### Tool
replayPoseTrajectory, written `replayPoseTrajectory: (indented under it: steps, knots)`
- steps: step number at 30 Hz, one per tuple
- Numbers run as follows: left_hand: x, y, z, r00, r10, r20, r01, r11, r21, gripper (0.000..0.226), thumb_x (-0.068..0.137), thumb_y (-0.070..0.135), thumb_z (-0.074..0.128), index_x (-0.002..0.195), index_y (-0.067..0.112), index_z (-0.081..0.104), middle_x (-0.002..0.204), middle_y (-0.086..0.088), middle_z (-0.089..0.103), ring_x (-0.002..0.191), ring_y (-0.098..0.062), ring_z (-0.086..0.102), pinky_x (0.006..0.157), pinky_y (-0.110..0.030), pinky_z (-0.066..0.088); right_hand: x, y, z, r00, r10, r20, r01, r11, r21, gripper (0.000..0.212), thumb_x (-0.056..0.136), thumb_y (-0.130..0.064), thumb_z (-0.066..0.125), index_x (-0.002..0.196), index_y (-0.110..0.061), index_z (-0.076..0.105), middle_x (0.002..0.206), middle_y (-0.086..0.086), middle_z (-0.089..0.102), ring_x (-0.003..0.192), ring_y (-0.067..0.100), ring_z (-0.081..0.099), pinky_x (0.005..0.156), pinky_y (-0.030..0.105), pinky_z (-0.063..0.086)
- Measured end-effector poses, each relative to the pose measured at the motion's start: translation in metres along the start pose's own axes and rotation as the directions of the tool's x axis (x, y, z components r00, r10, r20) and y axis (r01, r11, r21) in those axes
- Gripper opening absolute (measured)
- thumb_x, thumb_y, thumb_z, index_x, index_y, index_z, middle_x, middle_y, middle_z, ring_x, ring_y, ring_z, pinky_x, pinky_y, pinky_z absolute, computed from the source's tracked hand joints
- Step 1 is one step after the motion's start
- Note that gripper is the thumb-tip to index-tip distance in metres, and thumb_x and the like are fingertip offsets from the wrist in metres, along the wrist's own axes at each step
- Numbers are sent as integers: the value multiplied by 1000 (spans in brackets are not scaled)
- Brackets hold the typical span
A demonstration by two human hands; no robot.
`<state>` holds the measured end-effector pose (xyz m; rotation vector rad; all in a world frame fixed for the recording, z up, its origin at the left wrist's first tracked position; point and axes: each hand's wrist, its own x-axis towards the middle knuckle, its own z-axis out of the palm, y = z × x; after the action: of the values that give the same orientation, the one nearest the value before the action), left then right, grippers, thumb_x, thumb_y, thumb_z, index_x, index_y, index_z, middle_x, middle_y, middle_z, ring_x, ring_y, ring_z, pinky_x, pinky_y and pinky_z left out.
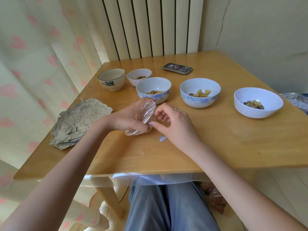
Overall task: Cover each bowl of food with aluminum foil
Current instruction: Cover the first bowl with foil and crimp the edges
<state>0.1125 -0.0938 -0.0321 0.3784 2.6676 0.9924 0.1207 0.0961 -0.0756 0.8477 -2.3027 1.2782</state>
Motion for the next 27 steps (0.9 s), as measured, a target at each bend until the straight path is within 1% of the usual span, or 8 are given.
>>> replayPoseTrajectory:
  steps: [2,5,9,12,15,19,24,27]
  knots:
    - [-1,1,0,1000,23,9,-23,1000,-8,96,60,35,72,141,55,25,145,8,35,139,-8,26,114,-34,28,2,0,2,1000,-1,-2,1,1000,9,27,76,-28,77,90,-17,58,79,-9,58,77,11,55,71,34,50]
    - [0,4,0,998,9,60,-14,997,81,103,55,53,74,140,63,17,147,6,28,141,-8,15,116,-35,21,3,1,2,1000,16,1,-16,1000,20,25,75,-26,78,88,-17,58,77,-12,58,76,10,56,71,30,49]
    - [5,9,-6,981,-87,171,35,957,289,133,37,63,82,143,58,1,148,11,19,142,-15,16,117,-42,25,5,7,-2,998,58,0,-58,997,40,25,74,-24,79,84,-22,56,75,-11,60,72,8,57,67,24,47]
    - [12,17,-5,979,-109,174,40,932,360,125,44,48,83,142,52,6,146,8,20,137,-21,28,111,-43,37,8,8,-7,997,79,11,-79,997,-1,26,73,-27,79,79,-27,54,70,-16,56,68,9,57,67,33,50]
    - [17,21,-3,979,-112,169,42,928,370,112,50,32,73,143,45,11,145,4,21,132,-21,34,105,-43,43,14,9,-13,994,101,27,-100,994,-34,24,73,-28,79,75,-28,55,67,-16,54,65,9,55,67,40,51]
    - [20,29,-2,970,-212,116,157,917,366,104,50,35,66,141,45,15,140,1,25,120,-26,44,98,-46,46,18,11,-18,992,120,23,-118,989,-86,20,76,-28,76,73,-25,57,64,-13,55,60,6,50,64,40,50]
    - [33,52,12,927,-375,26,279,733,620,120,56,64,72,150,43,0,156,-7,12,130,-37,42,100,-48,43,-8,17,-22,979,192,75,-180,974,-141,13,79,-16,73,80,-24,62,71,-10,60,66,10,57,67,38,52]
    - [37,66,19,905,-423,34,283,661,695,133,52,75,76,152,39,-3,161,-9,3,137,-37,36,103,-49,42,-23,21,-22,971,225,82,-211,966,-145,15,78,-11,72,88,-21,66,80,-7,64,73,7,58,72,27,51]
